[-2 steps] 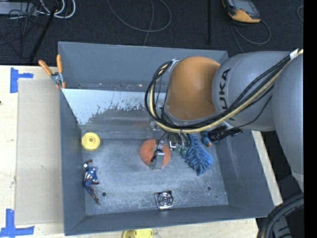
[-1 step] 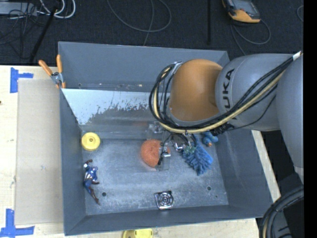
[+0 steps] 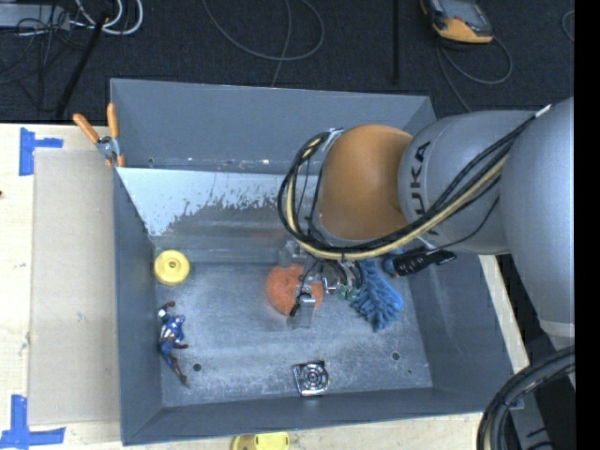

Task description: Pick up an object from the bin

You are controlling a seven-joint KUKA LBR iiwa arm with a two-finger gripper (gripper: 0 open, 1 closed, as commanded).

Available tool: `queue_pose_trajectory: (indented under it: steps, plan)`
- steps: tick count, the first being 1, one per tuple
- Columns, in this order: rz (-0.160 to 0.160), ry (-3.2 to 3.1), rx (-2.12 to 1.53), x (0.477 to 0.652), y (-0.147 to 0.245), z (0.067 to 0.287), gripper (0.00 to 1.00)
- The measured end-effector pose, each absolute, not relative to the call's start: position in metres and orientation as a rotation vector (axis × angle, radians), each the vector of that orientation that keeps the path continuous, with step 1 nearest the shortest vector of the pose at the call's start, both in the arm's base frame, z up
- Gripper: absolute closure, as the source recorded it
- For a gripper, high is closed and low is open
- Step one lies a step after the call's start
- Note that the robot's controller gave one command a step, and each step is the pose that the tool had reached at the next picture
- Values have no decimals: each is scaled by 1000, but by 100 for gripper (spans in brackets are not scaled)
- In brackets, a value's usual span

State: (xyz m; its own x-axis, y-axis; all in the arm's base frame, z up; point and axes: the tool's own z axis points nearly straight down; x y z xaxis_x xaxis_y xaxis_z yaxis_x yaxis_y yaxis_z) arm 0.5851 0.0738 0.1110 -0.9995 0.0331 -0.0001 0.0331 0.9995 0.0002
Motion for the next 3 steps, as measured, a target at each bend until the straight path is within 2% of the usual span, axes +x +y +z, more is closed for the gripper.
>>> queue_pose_trajectory:
  steps: [1,3]
  plan:
    - [3,3139,-27,612,78,74,100]
    - [4,3139,-20,612,77,74,100]
